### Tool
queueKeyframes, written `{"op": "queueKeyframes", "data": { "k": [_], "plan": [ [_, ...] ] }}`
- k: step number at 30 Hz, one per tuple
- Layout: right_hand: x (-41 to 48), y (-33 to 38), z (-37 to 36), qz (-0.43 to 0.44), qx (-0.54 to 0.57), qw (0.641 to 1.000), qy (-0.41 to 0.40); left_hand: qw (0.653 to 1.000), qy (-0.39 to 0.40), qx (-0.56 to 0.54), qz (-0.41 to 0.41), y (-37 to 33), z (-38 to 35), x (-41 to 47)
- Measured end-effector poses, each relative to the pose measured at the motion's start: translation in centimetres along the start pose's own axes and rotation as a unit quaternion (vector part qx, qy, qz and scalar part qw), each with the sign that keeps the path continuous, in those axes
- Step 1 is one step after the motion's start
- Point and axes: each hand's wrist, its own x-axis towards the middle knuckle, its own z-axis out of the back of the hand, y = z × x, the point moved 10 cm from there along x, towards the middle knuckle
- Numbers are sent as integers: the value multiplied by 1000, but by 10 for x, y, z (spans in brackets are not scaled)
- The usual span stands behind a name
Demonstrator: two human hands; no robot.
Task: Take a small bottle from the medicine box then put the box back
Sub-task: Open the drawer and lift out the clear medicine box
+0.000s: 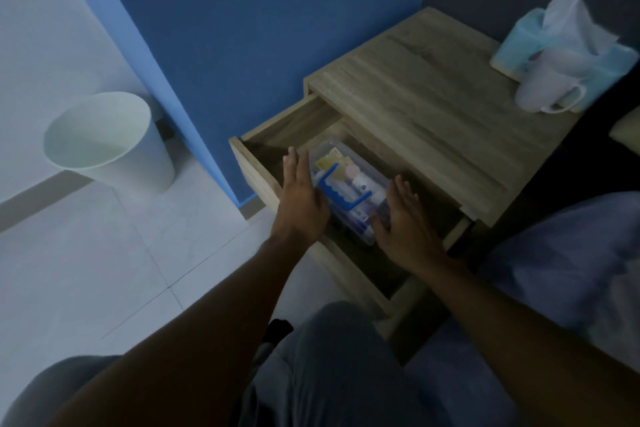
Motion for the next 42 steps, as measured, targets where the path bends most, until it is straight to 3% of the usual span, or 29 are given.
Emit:
{"op": "queueKeyframes", "data": {
  "k": [5,9,16,23,27,33,37,42],
  "plan": [
    [12,-17,-3,-63,30,997,-27,996,51,20,73,11,-8,32],
    [16,-30,-4,-105,120,985,-64,986,94,97,101,9,-16,50],
    [18,-49,-10,-158,148,974,-60,974,60,-1,217,36,-20,61],
    [8,-53,-13,-239,282,926,-82,961,33,-51,269,39,-4,45],
    [-8,-43,-8,-250,351,900,-70,973,17,-72,220,15,19,38],
    [-7,0,66,-168,339,920,-104,989,-59,-2,138,-50,84,48],
    [5,23,122,-142,356,914,-134,988,-106,17,108,-92,126,65],
    [38,40,189,-128,334,915,-184,991,-85,-20,99,-130,145,95]
  ]
}}
